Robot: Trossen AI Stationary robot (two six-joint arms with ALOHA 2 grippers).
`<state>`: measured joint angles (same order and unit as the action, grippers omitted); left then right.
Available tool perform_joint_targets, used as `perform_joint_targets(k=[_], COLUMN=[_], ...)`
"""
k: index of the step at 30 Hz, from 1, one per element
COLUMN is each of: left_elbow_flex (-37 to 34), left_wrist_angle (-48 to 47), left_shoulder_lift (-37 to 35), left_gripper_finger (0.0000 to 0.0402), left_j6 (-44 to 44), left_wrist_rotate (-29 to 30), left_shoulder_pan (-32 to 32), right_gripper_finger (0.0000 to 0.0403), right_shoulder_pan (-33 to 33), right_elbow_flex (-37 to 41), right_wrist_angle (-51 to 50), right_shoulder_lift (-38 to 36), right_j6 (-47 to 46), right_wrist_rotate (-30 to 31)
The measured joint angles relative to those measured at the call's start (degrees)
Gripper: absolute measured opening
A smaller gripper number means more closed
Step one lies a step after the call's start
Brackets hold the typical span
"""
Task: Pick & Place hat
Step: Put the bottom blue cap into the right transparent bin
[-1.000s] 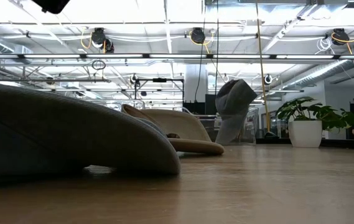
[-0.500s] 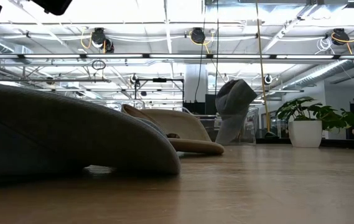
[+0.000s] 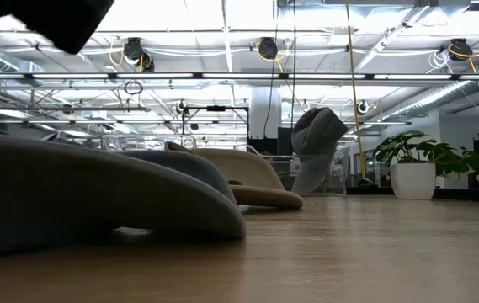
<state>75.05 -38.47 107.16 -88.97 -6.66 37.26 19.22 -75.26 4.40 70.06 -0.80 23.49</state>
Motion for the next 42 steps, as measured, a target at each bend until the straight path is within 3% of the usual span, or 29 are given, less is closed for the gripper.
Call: perform_joint_targets(k=[6, 12, 17, 22, 27, 35, 42], left_elbow_flex=[0.00, 0.00, 0.00, 0.02, 0.02, 0.28, 0.33], left_wrist_angle=[-0.87, -0.03, 1.29, 1.41, 6.18, 15.15, 14.53], left_shoulder_lift=[0.06, 0.43, 1.06, 1.00, 0.61, -7.26, -18.50], left_gripper_finger=[0.0192, 0.0176, 0.0121, 0.0023, 0.0007, 0.0004, 0.0003], left_j6=[-1.00, -0.78, -0.76, 0.32, 6.36, 12.75, 17.19], left_wrist_rotate=[0.72, 0.73, 0.32, -1.24, -9.51, -12.17, -14.31], left_shoulder_pan=[0.00, 0.02, 0.00, -0.52, -2.93, -6.49, -9.73], right_gripper_finger=[0.0279, 0.0279, 0.0279, 0.0279, 0.0279, 0.0279, 0.0279], right_shoulder_pan=[0.00, 0.00, 0.00, 0.00, 0.00, 0.27, 1.57], right_elbow_flex=[0.00, 0.00, 0.00, 0.00, 0.00, 0.00, -0.01], right_wrist_angle=[0.00, 0.01, 0.02, 0.07, 0.81, 1.33, 1.39], right_shoulder_lift=[0.00, 0.00, 0.00, 0.00, 0.00, -1.16, -3.24], right_j6=[0.00, 0.00, 0.00, 0.02, 0.00, -2.12, -1.35], right_wrist_rotate=[0.22, 0.24, 0.24, 0.27, 0.37, 0.20, -1.20])
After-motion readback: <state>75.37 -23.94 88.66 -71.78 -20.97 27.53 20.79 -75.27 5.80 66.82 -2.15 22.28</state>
